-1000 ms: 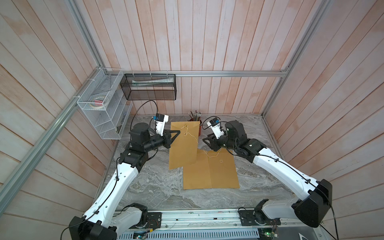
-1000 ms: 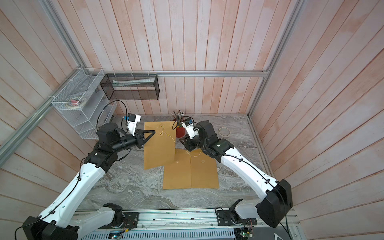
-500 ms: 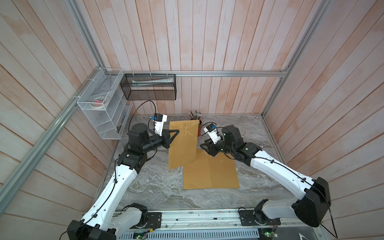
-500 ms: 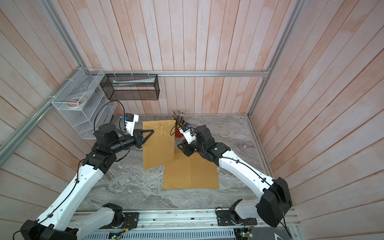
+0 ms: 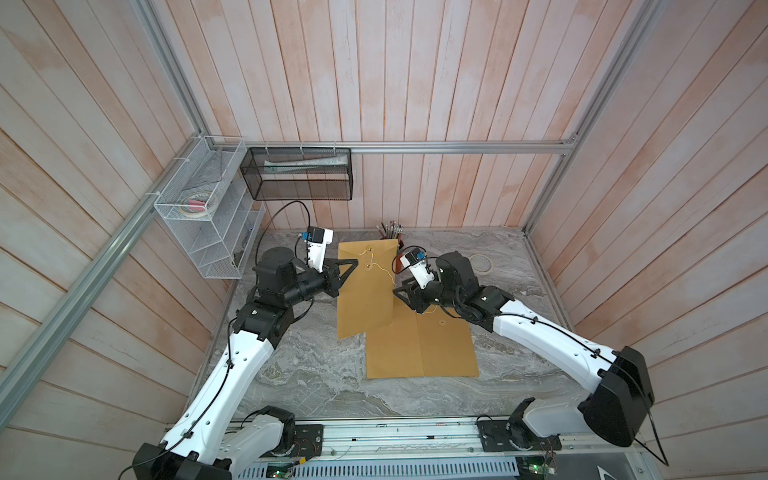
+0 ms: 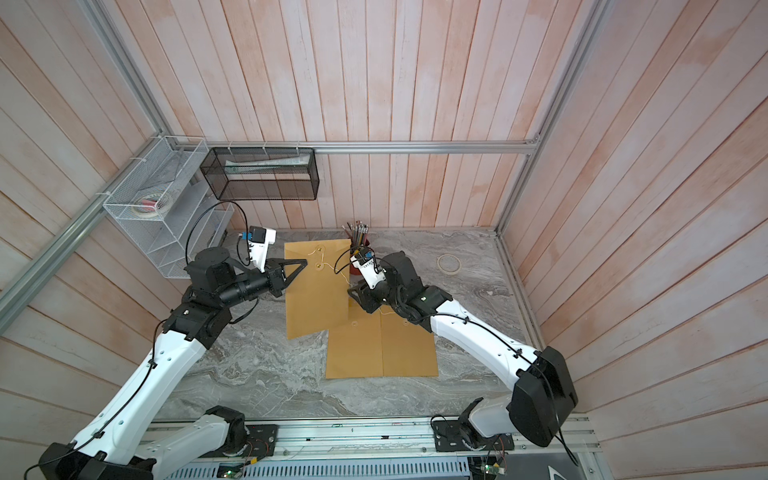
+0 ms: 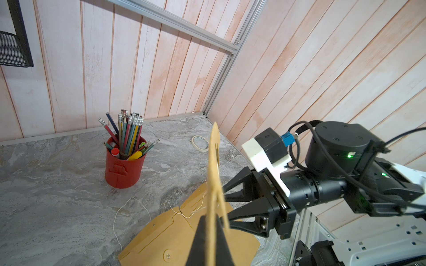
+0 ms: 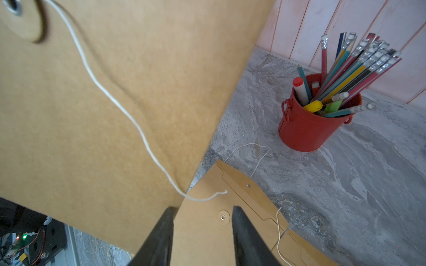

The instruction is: Open the file bag

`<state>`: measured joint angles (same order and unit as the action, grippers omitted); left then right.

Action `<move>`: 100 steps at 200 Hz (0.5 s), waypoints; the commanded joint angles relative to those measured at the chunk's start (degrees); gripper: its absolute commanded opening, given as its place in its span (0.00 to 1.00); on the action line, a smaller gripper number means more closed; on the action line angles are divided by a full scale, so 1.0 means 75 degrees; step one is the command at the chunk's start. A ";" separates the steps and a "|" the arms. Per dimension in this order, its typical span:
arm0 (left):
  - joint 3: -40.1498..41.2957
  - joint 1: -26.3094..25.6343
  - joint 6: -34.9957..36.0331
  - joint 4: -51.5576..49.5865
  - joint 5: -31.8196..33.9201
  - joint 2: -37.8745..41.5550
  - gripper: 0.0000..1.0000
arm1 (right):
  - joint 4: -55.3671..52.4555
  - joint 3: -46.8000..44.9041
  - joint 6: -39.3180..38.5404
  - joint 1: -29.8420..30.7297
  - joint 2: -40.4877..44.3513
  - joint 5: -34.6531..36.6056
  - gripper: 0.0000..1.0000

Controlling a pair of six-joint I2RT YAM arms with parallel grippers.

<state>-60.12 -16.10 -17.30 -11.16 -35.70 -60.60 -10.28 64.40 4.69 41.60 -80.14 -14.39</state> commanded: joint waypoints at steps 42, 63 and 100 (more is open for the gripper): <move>-0.0165 -0.0022 -0.0084 0.0120 0.0014 0.0117 0.00 | 0.0338 0.0167 -0.0039 0.0054 -0.0310 0.0313 0.41; -0.0152 -0.0022 -0.0118 0.0132 0.0016 0.0123 0.00 | 0.0415 0.0202 -0.0051 0.0054 -0.0354 0.0323 0.41; -0.0120 -0.0022 -0.0128 0.0154 0.0038 0.0123 0.00 | 0.0600 0.0281 -0.0051 0.0054 -0.0423 0.0302 0.39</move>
<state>-60.12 -16.10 -17.67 -11.16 -35.68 -60.51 -7.97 64.55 4.60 41.60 -82.54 -12.62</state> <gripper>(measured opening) 0.049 0.394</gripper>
